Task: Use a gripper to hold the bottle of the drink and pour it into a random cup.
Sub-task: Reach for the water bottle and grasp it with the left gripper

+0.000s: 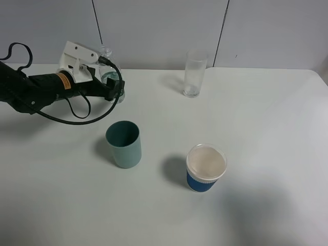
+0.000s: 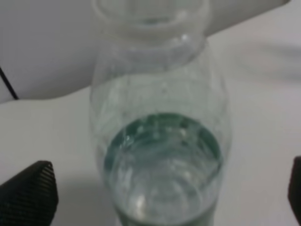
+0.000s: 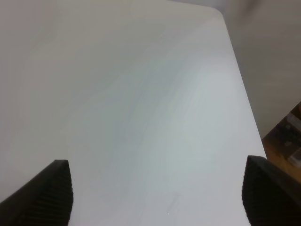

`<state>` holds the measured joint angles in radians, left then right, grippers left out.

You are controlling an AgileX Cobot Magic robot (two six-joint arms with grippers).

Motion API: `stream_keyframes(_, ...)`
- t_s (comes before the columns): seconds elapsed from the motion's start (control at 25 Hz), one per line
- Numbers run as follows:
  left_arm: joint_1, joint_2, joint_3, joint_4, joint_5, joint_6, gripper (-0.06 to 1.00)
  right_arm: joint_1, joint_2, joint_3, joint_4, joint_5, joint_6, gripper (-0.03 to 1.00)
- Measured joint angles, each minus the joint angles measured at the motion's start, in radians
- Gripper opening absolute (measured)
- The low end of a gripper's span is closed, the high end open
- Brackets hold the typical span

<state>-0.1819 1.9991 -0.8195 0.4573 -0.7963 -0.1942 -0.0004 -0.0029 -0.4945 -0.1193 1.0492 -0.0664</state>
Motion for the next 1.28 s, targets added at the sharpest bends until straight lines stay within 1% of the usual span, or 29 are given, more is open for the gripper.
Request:
stream_keyframes(0.12, 0.000, 0.043, -0.030, 0.000, -0.041, -0.013, 0.99, 0.000, 0.000, 0.000, 0.000, 0.000, 0.000, 0.74)
stream_keyframes(0.28, 0.000, 0.093, -0.051, 0.000, -0.124, -0.056, 0.99, 0.000, 0.000, 0.000, 0.000, 0.000, 0.000, 0.74)
stream_keyframes(0.4, 0.000, 0.118, -0.053, -0.001, -0.167, -0.061, 0.99, 0.000, 0.000, 0.000, 0.000, 0.000, 0.000, 0.74)
stream_keyframes(0.64, 0.000, 0.177, -0.080, 0.004, -0.187, -0.063, 0.99, 0.000, 0.000, 0.000, 0.000, 0.000, 0.000, 0.74)
stream_keyframes(0.96, 0.000, 0.187, -0.111, 0.017, -0.195, -0.055, 0.99, 0.000, 0.000, 0.000, 0.000, 0.000, 0.000, 0.74)
stream_keyframes(1.04, 0.000, 0.189, -0.111, 0.012, -0.192, -0.055, 0.92, 0.000, 0.000, 0.000, 0.000, 0.000, 0.000, 0.74)
stream_keyframes(1.08, 0.000, 0.189, -0.111, 0.012, -0.187, -0.055, 0.85, 0.000, 0.000, 0.000, 0.000, 0.000, 0.000, 0.74)
stream_keyframes(1.2, 0.000, 0.189, -0.111, 0.016, -0.166, -0.055, 0.56, 0.000, 0.000, 0.000, 0.000, 0.000, 0.000, 0.74)
stream_keyframes(1.24, 0.000, 0.189, -0.111, 0.024, -0.165, -0.051, 0.49, 0.000, 0.000, 0.000, 0.000, 0.000, 0.000, 0.74)
stream_keyframes(1.28, 0.000, 0.189, -0.111, 0.032, -0.164, -0.051, 0.49, 0.000, 0.000, 0.000, 0.000, 0.000, 0.000, 0.74)
